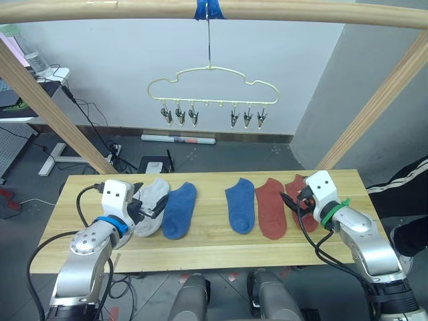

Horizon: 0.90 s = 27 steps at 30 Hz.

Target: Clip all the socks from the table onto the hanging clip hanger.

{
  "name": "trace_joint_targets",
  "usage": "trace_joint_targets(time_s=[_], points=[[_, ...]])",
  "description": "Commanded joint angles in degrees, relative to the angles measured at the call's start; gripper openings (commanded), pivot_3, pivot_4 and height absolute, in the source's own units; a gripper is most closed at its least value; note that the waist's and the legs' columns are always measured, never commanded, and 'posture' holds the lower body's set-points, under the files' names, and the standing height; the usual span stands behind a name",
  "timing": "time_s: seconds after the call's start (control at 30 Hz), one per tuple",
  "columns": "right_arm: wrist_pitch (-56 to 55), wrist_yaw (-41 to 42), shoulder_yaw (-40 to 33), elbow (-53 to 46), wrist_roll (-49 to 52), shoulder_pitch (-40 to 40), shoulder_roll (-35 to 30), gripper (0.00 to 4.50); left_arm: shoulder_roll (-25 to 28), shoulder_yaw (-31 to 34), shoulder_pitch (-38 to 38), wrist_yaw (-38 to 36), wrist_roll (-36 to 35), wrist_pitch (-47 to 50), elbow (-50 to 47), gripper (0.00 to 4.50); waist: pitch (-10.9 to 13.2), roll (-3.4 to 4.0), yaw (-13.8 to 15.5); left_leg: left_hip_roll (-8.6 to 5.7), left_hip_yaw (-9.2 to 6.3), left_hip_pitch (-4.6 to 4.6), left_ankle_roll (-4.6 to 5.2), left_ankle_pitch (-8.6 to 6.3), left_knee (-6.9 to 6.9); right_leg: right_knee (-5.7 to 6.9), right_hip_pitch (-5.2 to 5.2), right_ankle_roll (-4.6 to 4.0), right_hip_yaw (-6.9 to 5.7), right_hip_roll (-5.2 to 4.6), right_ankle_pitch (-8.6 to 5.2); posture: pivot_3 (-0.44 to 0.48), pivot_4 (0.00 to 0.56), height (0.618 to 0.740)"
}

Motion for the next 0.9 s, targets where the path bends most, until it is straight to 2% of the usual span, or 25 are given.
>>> trace_joint_targets(time_s=[0.03,0.23,0.37,0.57,0.73,0.9], points=[[-0.03,0.46,-0.95,-2.57,0.43,-0.06,-0.59,4.50,0.67,1.03,-0.20,0.23,0.34,-0.43,-0.58,4.47,0.01,0.00,0.00,0.00,0.00,0.00,0.00,0.00,0.00,0.00,0.00,0.00,0.00,0.00,0.00,0.084,0.258,0.740],[-0.04,0.94,-0.96,-2.79,0.62,-0.48,-0.88,4.50,0.46,2.56,-0.02,-1.60,-1.92,-1.71,0.78,4.47,0.02,0.02,0.01,0.00,-0.02,-0.01,0.00,0.00,0.00,-0.01,-0.01,0.01,-0.02,0.00,-0.01,0.090,0.255,0.740],[-0.85,6.32,-0.58,-6.20,4.52,-1.70,-2.05,4.50,-1.20,7.45,0.66,-0.28,-6.25,-1.33,-3.22,4.47,0.54,0.02,-0.02,0.02,0.00,-0.03,0.00,0.00,0.00,-0.07,0.00,0.06,0.00,0.00,-0.04,0.070,0.272,0.740],[1.95,9.28,-1.90,-11.06,10.59,-3.00,-1.95,4.50,-2.49,9.71,-0.01,2.22,-9.78,2.05,-9.18,4.47,1.34,-0.05,-0.03,0.04,-0.08,-0.08,0.00,0.00,0.00,-0.11,0.00,0.15,0.00,0.00,-0.09,0.076,0.290,0.740],[6.56,10.11,-2.99,-16.02,19.23,-9.30,-0.31,4.50,-4.48,7.64,-10.48,7.99,-12.76,8.58,-11.43,4.47,2.17,-0.05,0.10,0.05,-0.15,-0.26,-0.01,0.00,0.26,-0.07,-0.01,0.07,-0.07,0.04,-0.04,0.063,0.297,0.740],[9.20,8.45,-2.41,-15.16,21.31,-16.19,0.69,4.50,-5.05,6.74,-19.73,11.55,-10.23,8.22,-6.25,4.47,2.55,-0.17,-0.05,0.05,-0.11,-0.26,0.00,0.00,0.42,0.00,0.00,0.06,-0.08,0.11,-0.01,0.049,0.302,0.740]])
